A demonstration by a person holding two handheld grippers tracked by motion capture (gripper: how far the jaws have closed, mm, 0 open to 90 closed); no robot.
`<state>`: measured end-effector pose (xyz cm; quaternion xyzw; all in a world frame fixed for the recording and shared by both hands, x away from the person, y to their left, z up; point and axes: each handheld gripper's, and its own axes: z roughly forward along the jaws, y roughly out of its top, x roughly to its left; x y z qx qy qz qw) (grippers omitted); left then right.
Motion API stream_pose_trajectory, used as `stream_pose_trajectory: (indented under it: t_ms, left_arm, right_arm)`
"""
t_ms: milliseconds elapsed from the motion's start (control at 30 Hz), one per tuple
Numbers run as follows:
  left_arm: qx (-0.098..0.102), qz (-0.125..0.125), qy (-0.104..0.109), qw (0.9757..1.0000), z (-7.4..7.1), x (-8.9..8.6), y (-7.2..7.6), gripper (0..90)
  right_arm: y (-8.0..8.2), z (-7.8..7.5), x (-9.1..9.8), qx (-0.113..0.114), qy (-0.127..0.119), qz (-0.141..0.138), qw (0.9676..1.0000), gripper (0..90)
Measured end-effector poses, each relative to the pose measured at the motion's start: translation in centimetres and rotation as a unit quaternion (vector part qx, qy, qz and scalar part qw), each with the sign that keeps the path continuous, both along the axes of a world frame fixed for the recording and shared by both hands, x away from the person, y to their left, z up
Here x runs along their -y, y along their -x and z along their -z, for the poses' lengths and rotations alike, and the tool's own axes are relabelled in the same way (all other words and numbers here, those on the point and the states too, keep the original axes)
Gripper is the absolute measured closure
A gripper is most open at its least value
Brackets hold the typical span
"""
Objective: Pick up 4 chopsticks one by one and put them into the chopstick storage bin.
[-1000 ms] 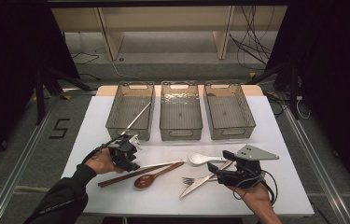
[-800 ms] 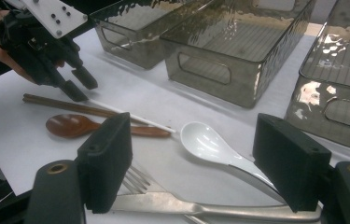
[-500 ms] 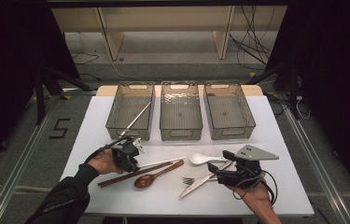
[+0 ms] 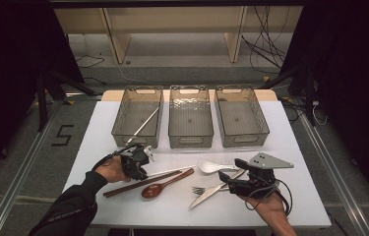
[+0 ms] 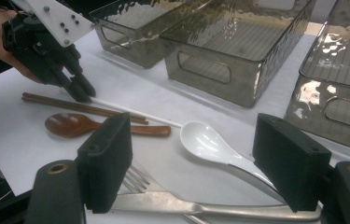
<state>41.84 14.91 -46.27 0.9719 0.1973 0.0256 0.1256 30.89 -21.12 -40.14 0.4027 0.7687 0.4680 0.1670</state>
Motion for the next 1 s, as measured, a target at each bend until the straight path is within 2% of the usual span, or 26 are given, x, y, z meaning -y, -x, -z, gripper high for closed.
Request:
stream_pose_trajectory:
  t_ms: [167,233,567,833,1000]
  left_arm:
    - [0.004,0.008,-0.008,0.9999,-0.05,0.17,0.12,80.4]
    - [-0.001,0.0,-0.006,1.0,-0.04,0.19,0.09,83.0]
    - [0.001,-0.001,-0.001,1.0,-0.03,0.1,0.16,83.5]
    - [0.003,-0.004,0.011,0.9999,-0.39,-0.18,0.1,83.6]
    - [0.006,-0.012,0.027,0.9996,-0.89,-0.32,0.2,83.6]
  right_arm:
    - [-0.01,0.01,0.01,0.0,0.0,0.0,1.0,29.3]
    - [-0.01,0.01,0.0,0.0,0.0,0.0,1.0,29.3]
    - [-0.02,0.01,-0.01,0.0,0.0,0.0,1.0,29.3]
    - [-0.02,-0.02,0.04,0.0,0.0,0.0,1.0,29.3]
    - [-0.02,-0.01,0.04,0.0,0.0,0.0,1.0,29.3]
